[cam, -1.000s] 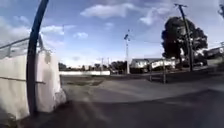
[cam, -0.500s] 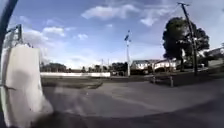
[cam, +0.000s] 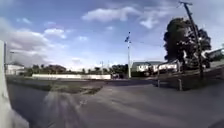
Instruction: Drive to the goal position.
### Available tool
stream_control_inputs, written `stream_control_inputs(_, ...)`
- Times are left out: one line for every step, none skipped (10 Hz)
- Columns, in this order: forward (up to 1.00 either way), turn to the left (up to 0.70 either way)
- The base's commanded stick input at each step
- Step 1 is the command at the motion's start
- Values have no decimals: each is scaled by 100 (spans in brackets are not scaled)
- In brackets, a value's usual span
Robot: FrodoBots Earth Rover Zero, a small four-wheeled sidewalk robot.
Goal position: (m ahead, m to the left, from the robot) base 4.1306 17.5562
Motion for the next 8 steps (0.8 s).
stream_control_inputs(100,40)
stream_control_inputs(100,40)
stream_control_inputs(100,40)
stream_control_inputs(100,40)
stream_control_inputs(100,40)
stream_control_inputs(100,40)
stream_control_inputs(100,40)
stream_control_inputs(100,40)
